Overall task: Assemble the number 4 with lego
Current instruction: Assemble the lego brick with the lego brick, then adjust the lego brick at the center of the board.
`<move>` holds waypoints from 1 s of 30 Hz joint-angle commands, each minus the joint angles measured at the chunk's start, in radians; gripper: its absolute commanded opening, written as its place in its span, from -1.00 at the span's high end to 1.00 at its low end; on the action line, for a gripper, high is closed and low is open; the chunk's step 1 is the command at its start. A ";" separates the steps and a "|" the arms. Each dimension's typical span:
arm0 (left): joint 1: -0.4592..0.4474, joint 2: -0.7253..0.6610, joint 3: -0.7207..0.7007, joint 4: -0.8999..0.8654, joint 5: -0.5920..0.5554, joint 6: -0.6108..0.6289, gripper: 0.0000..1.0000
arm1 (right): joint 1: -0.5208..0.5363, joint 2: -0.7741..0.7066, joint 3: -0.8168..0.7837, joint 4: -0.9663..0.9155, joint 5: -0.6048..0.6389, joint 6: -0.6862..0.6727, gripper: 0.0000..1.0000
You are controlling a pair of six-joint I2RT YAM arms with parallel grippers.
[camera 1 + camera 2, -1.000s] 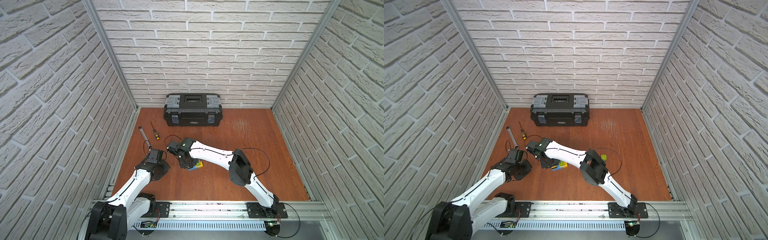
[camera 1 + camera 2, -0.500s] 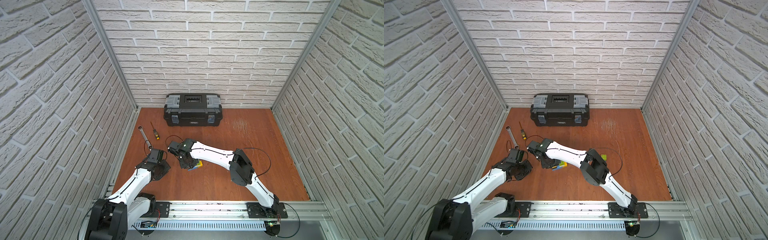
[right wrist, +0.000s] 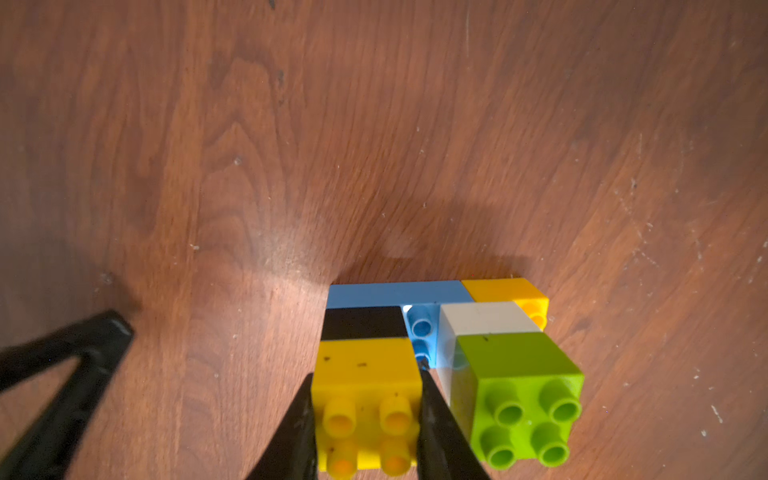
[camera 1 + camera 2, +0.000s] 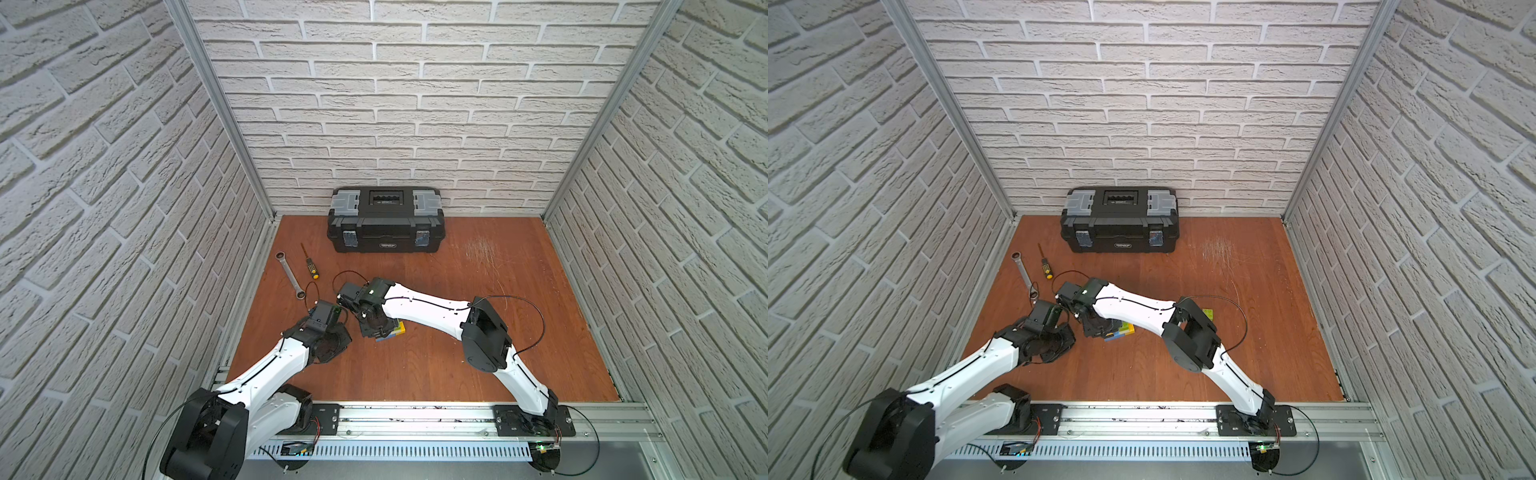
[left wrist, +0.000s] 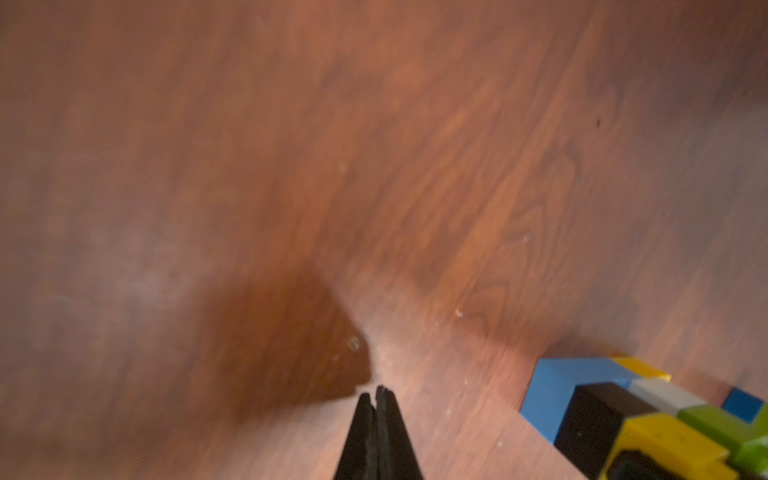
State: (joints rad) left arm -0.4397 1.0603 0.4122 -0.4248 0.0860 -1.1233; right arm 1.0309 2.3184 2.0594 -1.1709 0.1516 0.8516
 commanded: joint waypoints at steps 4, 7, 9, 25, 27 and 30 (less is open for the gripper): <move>-0.130 0.033 0.017 0.048 -0.064 -0.106 0.93 | -0.012 -0.027 0.067 -0.046 0.020 -0.035 0.24; -0.169 0.045 0.017 0.059 -0.072 -0.136 0.92 | -0.005 -0.100 0.054 0.022 0.002 -0.070 0.12; -0.185 0.057 0.016 0.072 -0.070 -0.151 0.92 | 0.000 -0.145 0.016 0.082 -0.014 -0.085 0.03; -0.208 0.229 0.075 0.238 0.003 -0.154 0.91 | -0.338 -0.727 -0.722 0.204 0.120 -0.156 -0.25; -0.208 0.242 0.079 0.246 0.009 -0.152 0.91 | -0.399 -0.797 -0.818 0.227 0.121 -0.194 -0.30; -0.202 0.265 0.080 0.268 0.017 -0.157 0.91 | -0.503 -0.858 -0.936 0.270 0.080 -0.248 -0.37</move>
State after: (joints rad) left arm -0.6437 1.2972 0.4877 -0.1707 0.0929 -1.2839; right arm 0.5629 1.5005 1.1900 -0.9684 0.2600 0.6754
